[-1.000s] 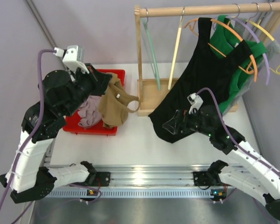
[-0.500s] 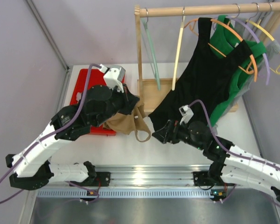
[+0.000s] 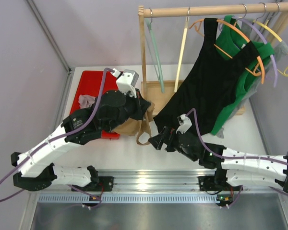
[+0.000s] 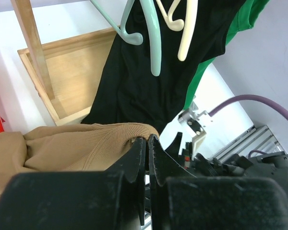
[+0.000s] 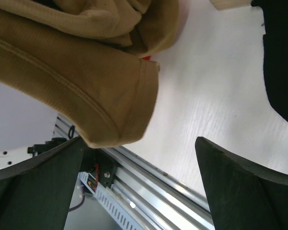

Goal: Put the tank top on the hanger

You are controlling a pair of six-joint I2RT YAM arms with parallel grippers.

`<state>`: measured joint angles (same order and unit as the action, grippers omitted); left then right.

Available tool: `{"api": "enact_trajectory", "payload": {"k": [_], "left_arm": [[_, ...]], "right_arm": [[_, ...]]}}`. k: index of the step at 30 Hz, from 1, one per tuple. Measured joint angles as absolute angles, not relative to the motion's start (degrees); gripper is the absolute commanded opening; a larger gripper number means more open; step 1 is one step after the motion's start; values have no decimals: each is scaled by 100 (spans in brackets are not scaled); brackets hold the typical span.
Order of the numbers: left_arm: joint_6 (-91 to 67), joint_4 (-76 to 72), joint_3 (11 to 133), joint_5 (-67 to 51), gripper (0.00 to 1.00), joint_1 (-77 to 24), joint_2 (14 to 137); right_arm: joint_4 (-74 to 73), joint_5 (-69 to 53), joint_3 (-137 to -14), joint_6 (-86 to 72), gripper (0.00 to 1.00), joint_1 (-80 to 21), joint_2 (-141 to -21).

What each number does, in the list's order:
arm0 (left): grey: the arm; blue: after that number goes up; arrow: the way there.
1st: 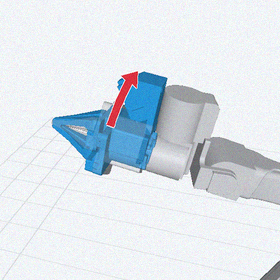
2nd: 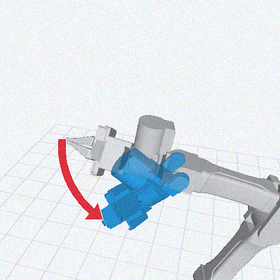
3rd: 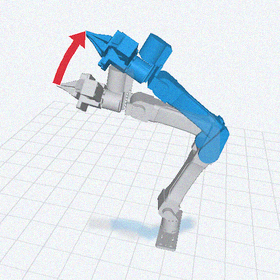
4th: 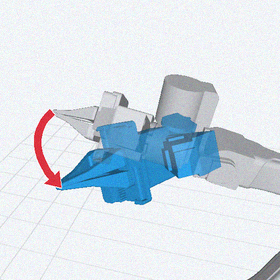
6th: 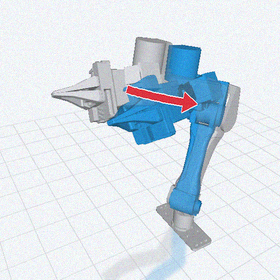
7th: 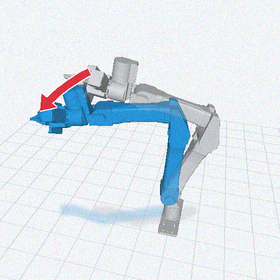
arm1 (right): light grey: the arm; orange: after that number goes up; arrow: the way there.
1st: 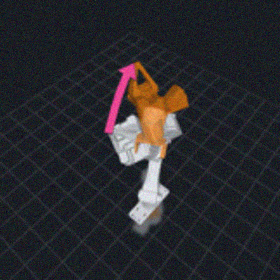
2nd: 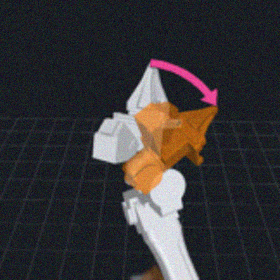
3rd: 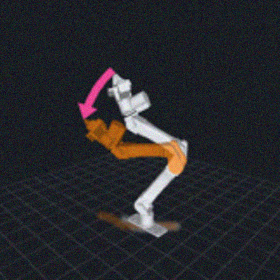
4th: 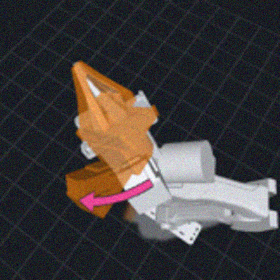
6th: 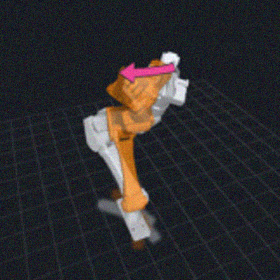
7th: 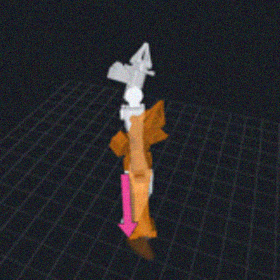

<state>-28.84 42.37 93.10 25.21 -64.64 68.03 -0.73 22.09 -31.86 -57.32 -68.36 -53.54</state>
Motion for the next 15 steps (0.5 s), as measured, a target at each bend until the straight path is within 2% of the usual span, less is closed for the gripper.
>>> {"api": "enact_trajectory", "payload": {"k": [7, 11, 15], "left_arm": [[-2886, 4224, 9310, 2563, 0, -6473, 6805], [-2884, 4204, 9312, 2563, 0, -6497, 6845], [-2884, 4200, 9343, 2558, 0, -6563, 6989]], "right_arm": [[185, 3046, -2998, -5883, 100, -7448, -4897], [209, 3280, -3013, -5968, 100, -7559, -5072], [128, 3479, -3046, -6095, 95, -7564, -5454]]}}
